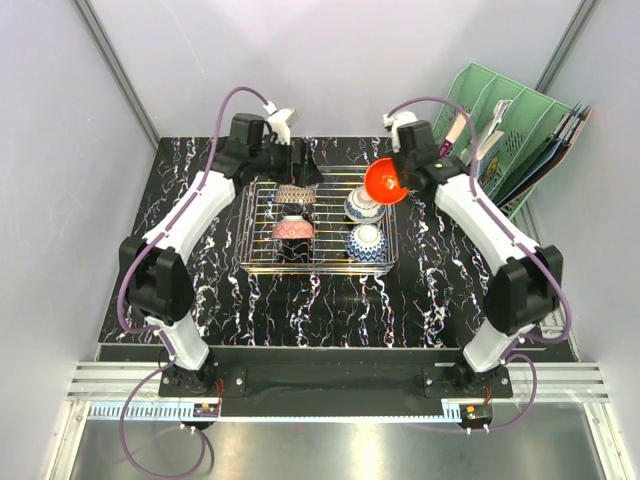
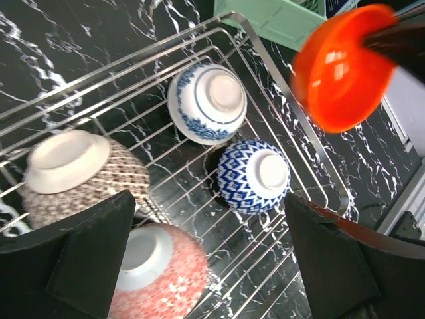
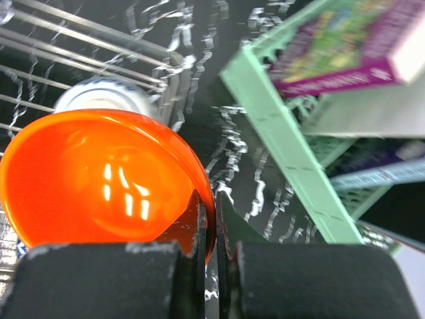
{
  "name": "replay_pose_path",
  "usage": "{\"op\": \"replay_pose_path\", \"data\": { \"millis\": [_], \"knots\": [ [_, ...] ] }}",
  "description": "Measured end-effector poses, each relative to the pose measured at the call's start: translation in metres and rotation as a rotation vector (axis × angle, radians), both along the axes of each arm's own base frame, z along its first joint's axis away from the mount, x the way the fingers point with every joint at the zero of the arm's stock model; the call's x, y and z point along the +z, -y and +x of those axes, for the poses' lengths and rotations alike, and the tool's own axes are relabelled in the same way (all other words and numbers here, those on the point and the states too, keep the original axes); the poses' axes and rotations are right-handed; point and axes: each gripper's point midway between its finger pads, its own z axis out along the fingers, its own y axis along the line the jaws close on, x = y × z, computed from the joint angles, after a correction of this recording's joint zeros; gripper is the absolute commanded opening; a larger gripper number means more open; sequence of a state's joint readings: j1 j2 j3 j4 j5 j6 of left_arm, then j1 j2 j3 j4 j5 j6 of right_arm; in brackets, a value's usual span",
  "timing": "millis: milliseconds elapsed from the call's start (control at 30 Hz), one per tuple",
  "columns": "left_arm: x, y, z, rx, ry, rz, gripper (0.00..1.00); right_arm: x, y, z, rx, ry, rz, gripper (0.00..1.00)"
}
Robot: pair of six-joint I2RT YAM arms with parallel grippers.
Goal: Load the bowls into the dish rack
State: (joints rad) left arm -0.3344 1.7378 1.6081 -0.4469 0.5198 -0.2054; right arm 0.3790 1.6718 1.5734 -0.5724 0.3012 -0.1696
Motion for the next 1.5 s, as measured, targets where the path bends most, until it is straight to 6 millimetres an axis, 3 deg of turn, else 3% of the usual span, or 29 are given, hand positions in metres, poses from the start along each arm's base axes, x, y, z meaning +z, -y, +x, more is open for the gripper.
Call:
{"op": "replay_pose_path", "data": {
  "millis": [267,500,733,833,933,967,1067,1100,1167,1367,1400,1433,1500],
  "knots": [
    [-0.006,0.026,-0.014,-0.047,-0.023,-0.001,0.99,-0.029,-0.051,0.011,0.095,-0.043,-0.074,0.0],
    [-0.008,0.031,-0.015,-0.054,-0.026,-0.002,0.99,-0.014,-0.08,0.012,0.141,-0.002,-0.068,0.0],
    [-0.029,0.042,-0.008,-0.071,-0.058,0.014,0.97,0.003,-0.104,0.007,0.181,0.026,-0.027,0.0],
    [-0.035,0.048,-0.006,-0.081,-0.059,0.024,0.89,0.006,-0.118,0.0,0.208,0.025,-0.009,0.0],
    [-0.035,0.05,-0.005,-0.085,-0.054,0.027,0.74,0.005,-0.129,-0.009,0.235,0.014,0.001,0.0],
    [-0.034,0.051,-0.005,-0.086,-0.048,0.027,0.59,0.005,-0.134,-0.012,0.245,0.009,0.004,0.0],
    [-0.031,0.053,-0.004,-0.089,-0.035,0.029,0.3,0.004,-0.141,-0.018,0.267,-0.002,0.011,0.0],
    [-0.033,0.051,-0.003,-0.082,-0.029,0.044,0.11,0.004,-0.141,-0.02,0.266,-0.004,0.006,0.0],
    [-0.035,0.048,0.0,-0.07,-0.03,0.051,0.0,0.007,-0.14,-0.021,0.264,-0.001,0.016,0.0],
    [-0.041,0.05,0.001,-0.072,-0.011,0.081,0.0,0.016,-0.138,-0.022,0.256,0.008,0.026,0.02],
    [-0.041,0.05,0.001,-0.074,-0.012,0.082,0.0,0.016,-0.139,-0.022,0.257,0.007,0.027,0.09],
    [-0.041,0.05,0.001,-0.075,-0.012,0.082,0.0,0.016,-0.139,-0.022,0.258,0.007,0.027,0.3],
    [-0.041,0.051,0.0,-0.079,-0.011,0.081,0.0,0.016,-0.14,-0.023,0.262,0.001,0.036,0.52]
  ]
}}
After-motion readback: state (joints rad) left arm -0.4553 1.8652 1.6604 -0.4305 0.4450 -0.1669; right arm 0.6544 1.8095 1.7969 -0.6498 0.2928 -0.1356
